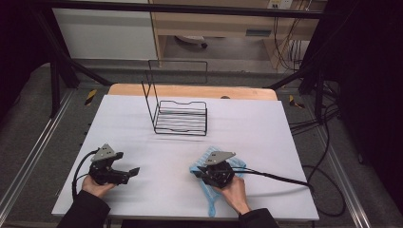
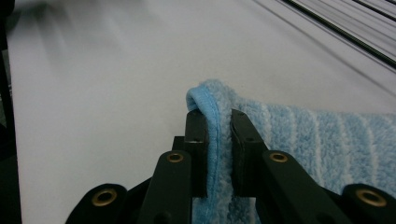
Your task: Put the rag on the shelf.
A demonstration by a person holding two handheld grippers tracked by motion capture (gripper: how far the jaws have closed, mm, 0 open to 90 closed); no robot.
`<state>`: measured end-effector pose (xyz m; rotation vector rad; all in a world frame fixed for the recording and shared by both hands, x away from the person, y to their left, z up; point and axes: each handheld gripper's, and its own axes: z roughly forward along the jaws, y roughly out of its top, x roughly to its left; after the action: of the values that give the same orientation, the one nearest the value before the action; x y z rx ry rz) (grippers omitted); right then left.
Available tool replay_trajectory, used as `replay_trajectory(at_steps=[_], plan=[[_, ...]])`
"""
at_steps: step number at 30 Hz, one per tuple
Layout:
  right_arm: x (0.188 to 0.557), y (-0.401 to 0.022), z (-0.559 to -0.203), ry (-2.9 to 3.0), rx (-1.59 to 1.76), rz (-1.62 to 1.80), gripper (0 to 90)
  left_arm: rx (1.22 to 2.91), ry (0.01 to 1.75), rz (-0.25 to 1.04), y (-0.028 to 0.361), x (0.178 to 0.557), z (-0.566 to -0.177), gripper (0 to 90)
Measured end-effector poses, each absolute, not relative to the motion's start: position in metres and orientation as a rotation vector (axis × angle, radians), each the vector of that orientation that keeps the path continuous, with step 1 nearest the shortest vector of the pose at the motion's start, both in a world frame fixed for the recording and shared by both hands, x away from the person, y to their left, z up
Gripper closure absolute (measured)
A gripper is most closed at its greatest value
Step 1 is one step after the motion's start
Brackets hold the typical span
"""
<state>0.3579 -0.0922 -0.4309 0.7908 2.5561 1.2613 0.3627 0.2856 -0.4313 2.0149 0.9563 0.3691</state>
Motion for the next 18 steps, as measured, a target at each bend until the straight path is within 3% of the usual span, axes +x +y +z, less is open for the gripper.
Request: replay_trajectory(at_steps=[14,18], plan=[[0.352,-0.07,-0.439,2.626,0.717,1.253,78.5,2.017,0.958,0.368,0.286,0.363,-0.431,6.0],[0.353,-0.068,-0.444,2.64,0.723,1.249,73.5,2.016,0.961,0.365,0.286,0.363,-0.431,6.0]])
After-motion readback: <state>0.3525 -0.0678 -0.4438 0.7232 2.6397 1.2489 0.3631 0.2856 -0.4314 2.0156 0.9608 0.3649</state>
